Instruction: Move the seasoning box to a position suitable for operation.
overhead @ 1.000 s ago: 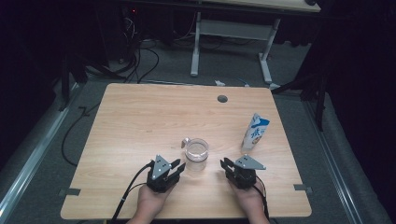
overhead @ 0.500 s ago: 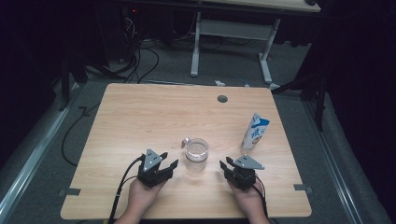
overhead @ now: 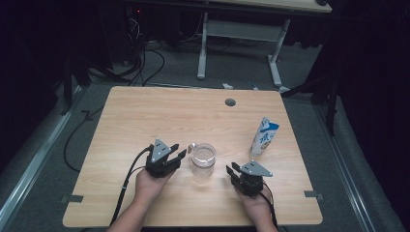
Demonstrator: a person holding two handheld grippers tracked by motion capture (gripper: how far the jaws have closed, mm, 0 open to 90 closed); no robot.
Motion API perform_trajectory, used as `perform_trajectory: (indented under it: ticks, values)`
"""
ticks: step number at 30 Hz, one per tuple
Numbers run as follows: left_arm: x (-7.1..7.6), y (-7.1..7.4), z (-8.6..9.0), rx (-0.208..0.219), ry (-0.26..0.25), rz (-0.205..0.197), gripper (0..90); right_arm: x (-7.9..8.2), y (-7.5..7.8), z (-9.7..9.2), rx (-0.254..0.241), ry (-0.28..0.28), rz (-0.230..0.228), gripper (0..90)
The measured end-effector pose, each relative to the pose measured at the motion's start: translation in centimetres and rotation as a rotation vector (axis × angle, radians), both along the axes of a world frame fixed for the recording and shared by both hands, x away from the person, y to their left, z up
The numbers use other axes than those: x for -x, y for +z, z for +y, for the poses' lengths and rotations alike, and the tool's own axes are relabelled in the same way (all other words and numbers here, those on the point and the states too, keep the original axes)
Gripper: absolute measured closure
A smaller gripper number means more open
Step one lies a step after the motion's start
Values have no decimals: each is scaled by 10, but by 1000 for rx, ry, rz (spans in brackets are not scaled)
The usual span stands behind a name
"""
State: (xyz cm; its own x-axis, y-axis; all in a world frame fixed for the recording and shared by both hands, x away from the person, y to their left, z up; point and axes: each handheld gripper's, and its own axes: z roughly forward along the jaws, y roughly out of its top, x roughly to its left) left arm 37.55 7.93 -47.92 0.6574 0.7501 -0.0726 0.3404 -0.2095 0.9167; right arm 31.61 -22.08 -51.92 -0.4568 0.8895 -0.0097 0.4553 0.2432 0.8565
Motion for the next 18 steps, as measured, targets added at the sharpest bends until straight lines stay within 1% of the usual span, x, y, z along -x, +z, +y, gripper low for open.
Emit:
perform_trajectory:
  ticks: [1,2,3,4,6,7,8,9,10,11,13,14,15,16,18]
  values:
    - [0,0,0,0,0,0,635,0,0,0,0,0,0,713]
    - [-4,5,-2,19,3,-7,660,-1,0,0,5,2,-4,727]
    - [-4,5,-2,19,3,-7,697,-1,0,0,5,2,-4,727]
    - [-7,10,-6,44,-12,-11,708,-1,-1,0,3,5,-5,747]
    - [-11,13,-9,72,-25,-8,768,-1,-1,1,5,14,-7,769]
    - [-11,13,-9,72,-25,-8,794,-1,-1,1,5,14,-7,769]
    - [-13,13,-12,79,-26,-4,794,-1,-1,1,-1,21,3,770]
    - [-15,14,-14,79,-30,-2,870,0,0,3,0,28,-6,784]
    - [-16,14,-16,82,-29,-5,870,0,0,3,0,28,-6,784]
    - [-17,14,-21,84,-35,-16,899,0,2,5,-3,38,-16,792]
    - [-17,13,-22,83,-37,-19,900,0,5,8,-6,44,-28,795]
    - [-17,11,-26,65,-33,-39,899,0,6,10,-1,45,-42,795]
    - [-17,11,-26,65,-33,-39,899,0,6,10,-1,45,-42,795]
    - [-19,8,-28,47,-30,-42,899,-3,8,14,11,40,-60,805]
    - [-20,6,-28,48,-28,-47,899,-7,12,17,-3,28,-64,824]
